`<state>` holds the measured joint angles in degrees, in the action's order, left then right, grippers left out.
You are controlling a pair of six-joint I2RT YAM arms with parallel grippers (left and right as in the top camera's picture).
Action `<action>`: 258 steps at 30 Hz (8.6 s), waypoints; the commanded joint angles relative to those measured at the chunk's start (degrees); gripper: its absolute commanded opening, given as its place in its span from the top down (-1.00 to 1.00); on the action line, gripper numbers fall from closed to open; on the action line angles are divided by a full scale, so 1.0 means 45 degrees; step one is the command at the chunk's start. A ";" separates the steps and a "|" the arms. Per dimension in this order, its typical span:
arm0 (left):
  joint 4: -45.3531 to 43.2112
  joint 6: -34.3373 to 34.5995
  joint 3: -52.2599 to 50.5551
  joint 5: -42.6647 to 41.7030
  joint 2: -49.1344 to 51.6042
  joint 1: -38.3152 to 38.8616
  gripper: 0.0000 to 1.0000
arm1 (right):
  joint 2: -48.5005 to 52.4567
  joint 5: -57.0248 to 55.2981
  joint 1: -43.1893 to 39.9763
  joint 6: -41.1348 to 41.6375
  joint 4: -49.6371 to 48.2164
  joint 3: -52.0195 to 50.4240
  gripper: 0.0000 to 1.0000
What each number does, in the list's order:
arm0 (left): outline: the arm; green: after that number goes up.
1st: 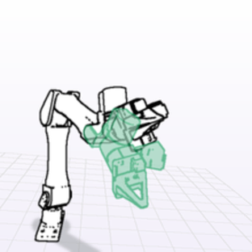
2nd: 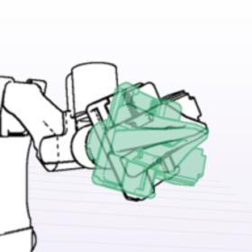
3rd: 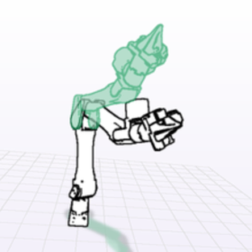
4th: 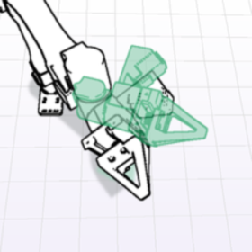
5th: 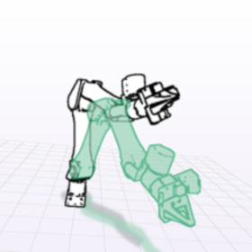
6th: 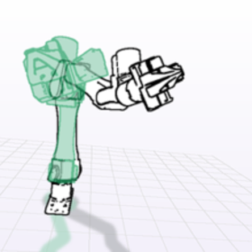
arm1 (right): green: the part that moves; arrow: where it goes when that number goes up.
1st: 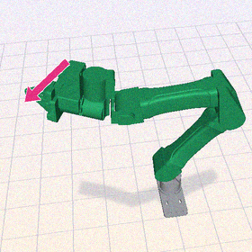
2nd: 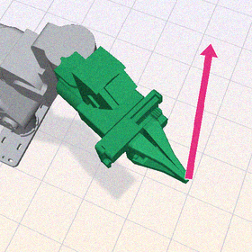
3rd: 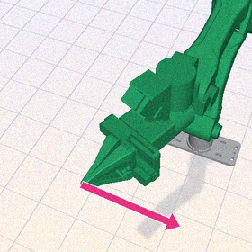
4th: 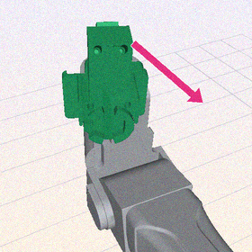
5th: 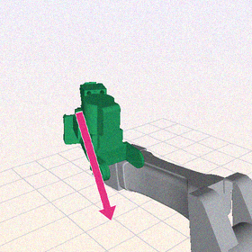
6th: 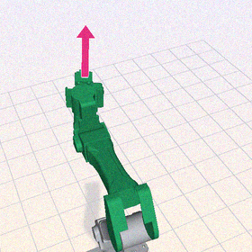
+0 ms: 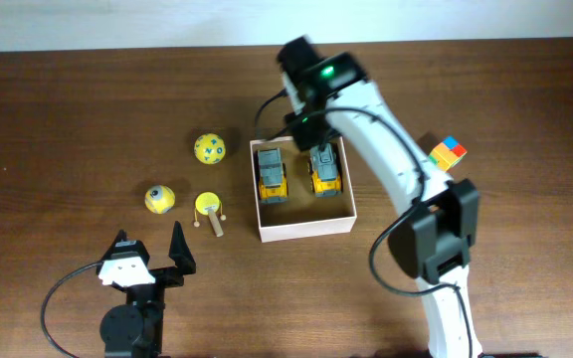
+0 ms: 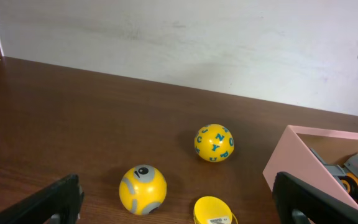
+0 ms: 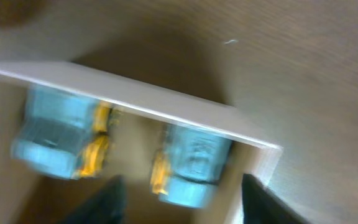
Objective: Pack container
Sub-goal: 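Move the right gripper right over the colourful puzzle cube, then lower the right gripper and grasp the puzzle cube, then lift the cube and carry it left over the box, then lower the cube between the two trucks and open the right gripper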
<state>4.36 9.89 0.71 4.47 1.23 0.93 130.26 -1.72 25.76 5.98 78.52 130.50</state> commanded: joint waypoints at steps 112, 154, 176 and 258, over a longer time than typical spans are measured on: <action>0.0044 -0.0209 -0.0039 -0.0136 -0.0053 -0.0078 -0.99 | 0.0141 -0.0403 -0.7572 0.8437 -0.4702 -0.6217 0.03; 0.0044 -0.0209 -0.0039 -0.0136 -0.0053 -0.0078 -0.99 | -0.0583 0.3730 -0.6003 0.0146 -0.0160 0.0418 0.01; 0.0044 -0.0209 -0.0039 -0.0136 -0.0053 -0.0078 -0.98 | -0.0578 0.2939 -0.0699 0.0112 0.0495 0.1564 0.00; 0.0044 -0.0209 -0.0039 -0.0136 -0.0053 -0.0078 -0.99 | -0.0753 0.1103 0.1360 0.2890 0.0719 -0.1710 -0.13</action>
<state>4.36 9.89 0.71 4.47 1.23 0.93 130.48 1.56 31.55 19.05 80.51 123.11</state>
